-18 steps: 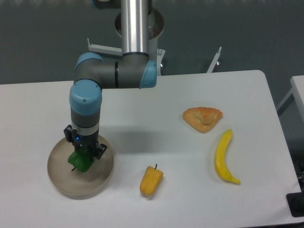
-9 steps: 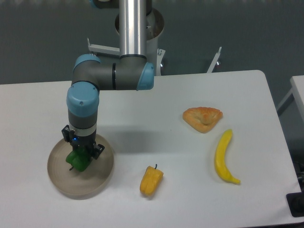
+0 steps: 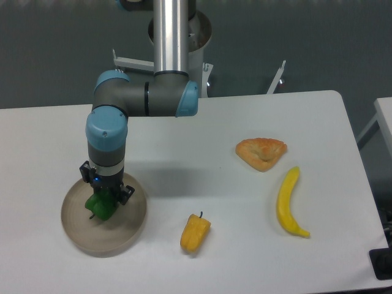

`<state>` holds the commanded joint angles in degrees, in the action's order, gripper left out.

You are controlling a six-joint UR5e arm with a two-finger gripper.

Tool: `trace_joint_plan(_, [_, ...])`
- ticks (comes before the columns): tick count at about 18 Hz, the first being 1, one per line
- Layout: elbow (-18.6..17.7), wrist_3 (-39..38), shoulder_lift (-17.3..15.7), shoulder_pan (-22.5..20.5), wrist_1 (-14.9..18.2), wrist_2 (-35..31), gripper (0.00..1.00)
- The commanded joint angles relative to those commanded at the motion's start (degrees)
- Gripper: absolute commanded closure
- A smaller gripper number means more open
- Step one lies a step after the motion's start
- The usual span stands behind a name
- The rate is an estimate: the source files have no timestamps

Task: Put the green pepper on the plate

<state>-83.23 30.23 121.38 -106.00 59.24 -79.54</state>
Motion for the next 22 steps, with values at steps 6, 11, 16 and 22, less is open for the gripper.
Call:
trace_joint_plan(6, [-0.3,0.0,-0.1,0.0,0.0,0.0,0.59])
trace_joint_plan(11, [-0.4,0.1,0.1,0.0,0.0,-0.1,0.47])
trace_joint_plan(16, [-0.3,0.0,-0.3,-0.1,0.0,-0.1,0.13])
trace_joint_plan(22, [-0.3,-0.4,-1.0,-0.4,0.1,-0.3,0.0])
